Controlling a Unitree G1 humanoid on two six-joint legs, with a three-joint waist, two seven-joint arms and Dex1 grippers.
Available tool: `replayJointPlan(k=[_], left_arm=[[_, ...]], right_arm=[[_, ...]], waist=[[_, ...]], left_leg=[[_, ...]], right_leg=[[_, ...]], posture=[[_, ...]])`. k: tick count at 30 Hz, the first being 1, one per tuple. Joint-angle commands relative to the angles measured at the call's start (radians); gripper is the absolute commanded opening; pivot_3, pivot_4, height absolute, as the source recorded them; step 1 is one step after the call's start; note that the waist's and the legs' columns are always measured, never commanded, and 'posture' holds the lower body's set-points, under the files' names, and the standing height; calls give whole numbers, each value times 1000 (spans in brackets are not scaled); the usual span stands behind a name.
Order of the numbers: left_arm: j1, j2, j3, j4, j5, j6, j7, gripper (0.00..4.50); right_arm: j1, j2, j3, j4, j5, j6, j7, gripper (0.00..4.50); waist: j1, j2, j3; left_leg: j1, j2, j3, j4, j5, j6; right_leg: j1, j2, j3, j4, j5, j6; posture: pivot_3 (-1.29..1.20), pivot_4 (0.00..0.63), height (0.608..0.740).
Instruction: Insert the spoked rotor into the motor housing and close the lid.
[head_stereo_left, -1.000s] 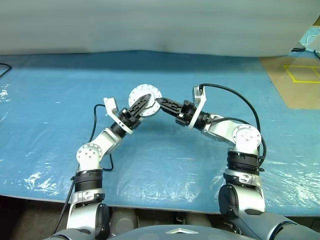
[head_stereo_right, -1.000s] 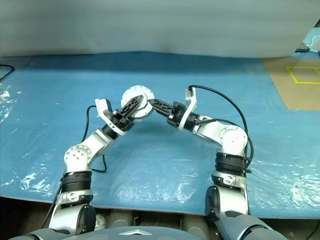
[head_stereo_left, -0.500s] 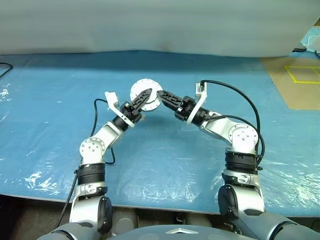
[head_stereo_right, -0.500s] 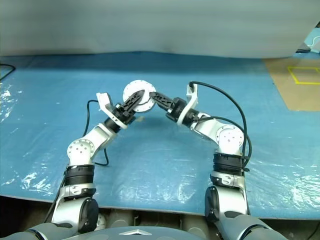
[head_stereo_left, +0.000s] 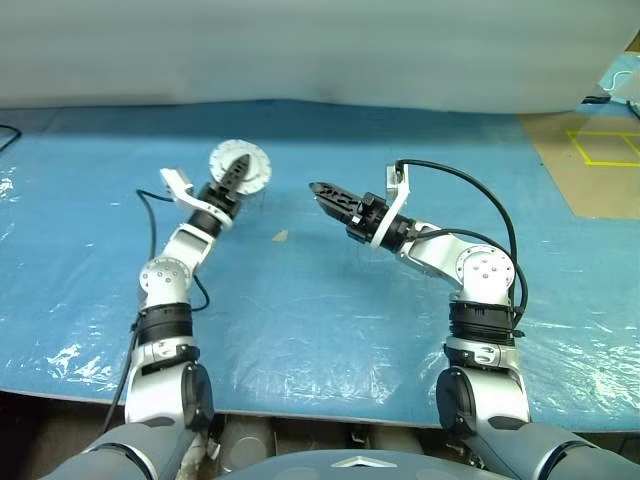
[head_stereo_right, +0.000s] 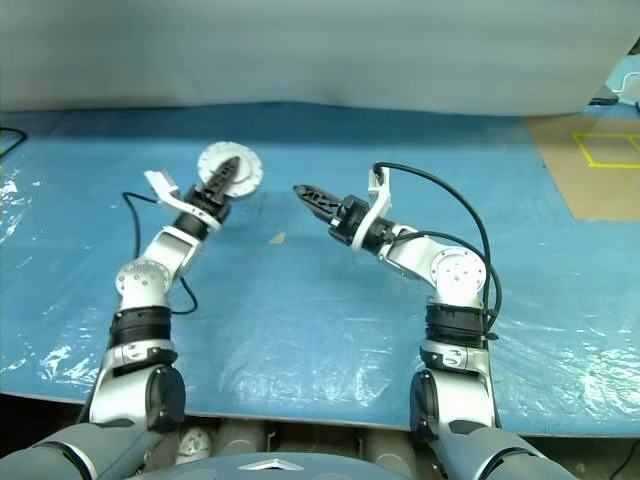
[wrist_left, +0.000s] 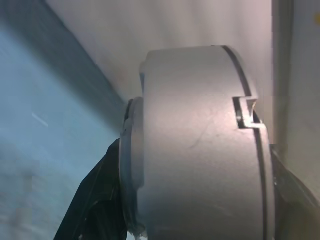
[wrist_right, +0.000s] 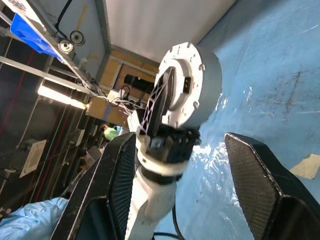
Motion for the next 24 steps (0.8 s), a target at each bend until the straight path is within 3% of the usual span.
replayJointPlan(k=[1,5,12,15,18,24], left_arm=[[-93,92,64,117,89,-172,13,2728],[-159,194,89,360,193,-315,30,2728],[-200,241,87,616,302,-409,22,2728],[-204,237,99,650,308,-403,-3,3402],[-181,239,101,680,328,-404,-5,4408],[-155,301,106,738,403,-460,117,4463]], right_arm=[[-11,-5,5,-26,4,-12,13,2911],[-11,-9,14,-22,-13,-19,19,2911],[-11,-11,25,-20,-37,-23,31,2911],[-9,-10,27,-24,-44,-24,32,2955],[-5,-10,26,-25,-51,-27,22,2955],[-3,-7,28,-27,-64,-28,27,2955]], waist=[[0,0,0],[1,-1,0],[28,-2,1],[31,-5,3],[30,-5,3],[15,-4,2]], left_leg=[[0,0,0,0,0,0],[-1,0,-2,0,0,0],[-8,0,-8,2,0,0],[-10,0,-12,5,0,0],[-11,0,-13,6,0,0],[-8,0,-13,7,0,0]], right_leg=[[0,0,0,0,0,0],[0,0,-2,0,0,0],[0,-1,-9,0,0,0],[0,-1,-11,1,0,0],[0,-1,-12,1,0,0],[1,-1,-10,2,0,0]], posture=[[0,150,740],[0,150,740],[0,150,740],[0,150,740],[0,150,740],[0,150,740]])
